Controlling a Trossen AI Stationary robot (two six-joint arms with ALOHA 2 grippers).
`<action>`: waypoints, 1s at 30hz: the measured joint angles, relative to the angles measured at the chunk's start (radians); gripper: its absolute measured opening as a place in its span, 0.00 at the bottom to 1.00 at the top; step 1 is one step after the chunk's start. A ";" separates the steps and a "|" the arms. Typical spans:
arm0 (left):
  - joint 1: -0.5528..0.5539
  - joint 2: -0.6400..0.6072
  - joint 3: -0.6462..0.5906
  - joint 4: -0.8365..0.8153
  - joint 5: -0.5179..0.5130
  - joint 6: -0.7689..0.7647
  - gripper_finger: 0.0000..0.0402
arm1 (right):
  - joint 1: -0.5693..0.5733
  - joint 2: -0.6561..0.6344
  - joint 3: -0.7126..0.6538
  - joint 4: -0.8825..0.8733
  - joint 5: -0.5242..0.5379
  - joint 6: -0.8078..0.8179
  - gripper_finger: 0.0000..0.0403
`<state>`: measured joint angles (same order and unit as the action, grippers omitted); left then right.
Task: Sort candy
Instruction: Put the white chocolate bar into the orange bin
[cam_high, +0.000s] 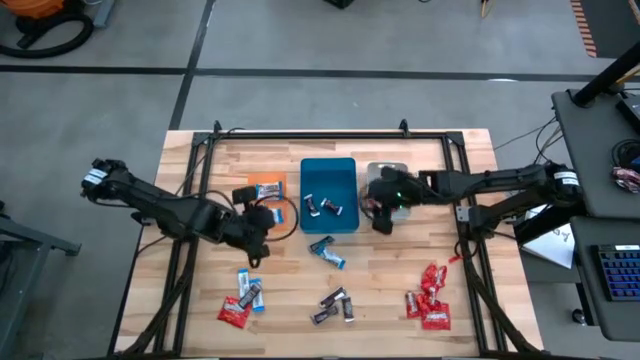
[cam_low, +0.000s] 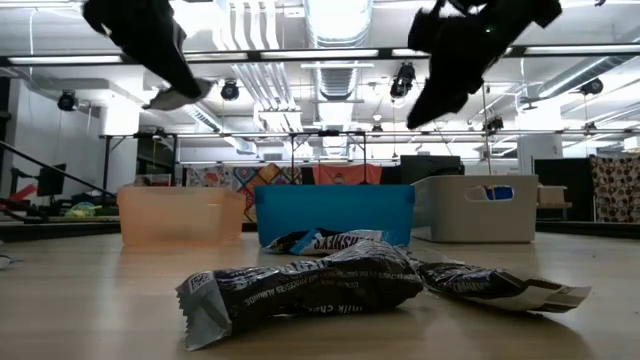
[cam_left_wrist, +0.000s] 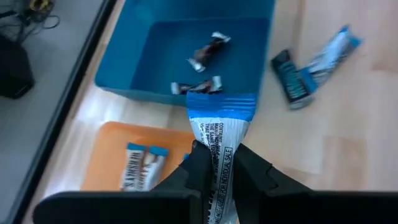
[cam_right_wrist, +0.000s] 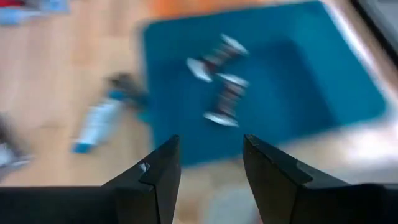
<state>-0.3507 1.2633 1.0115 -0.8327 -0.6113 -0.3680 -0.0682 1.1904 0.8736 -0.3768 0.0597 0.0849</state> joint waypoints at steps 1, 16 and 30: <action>0.020 0.000 -0.005 0.002 0.000 0.014 0.07 | 0.015 -0.006 -0.026 0.056 -0.032 -0.021 0.40; 0.247 0.002 -0.109 0.128 0.100 0.174 0.06 | 0.104 -0.013 -0.227 0.496 -0.087 -0.106 0.36; 0.428 0.006 -0.290 0.287 0.133 0.150 0.11 | 0.104 -0.012 -0.170 0.480 -0.087 -0.078 0.33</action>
<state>0.0772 1.2690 0.7212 -0.5454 -0.4782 -0.2184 0.0353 1.1782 0.7037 0.1034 -0.0269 0.0067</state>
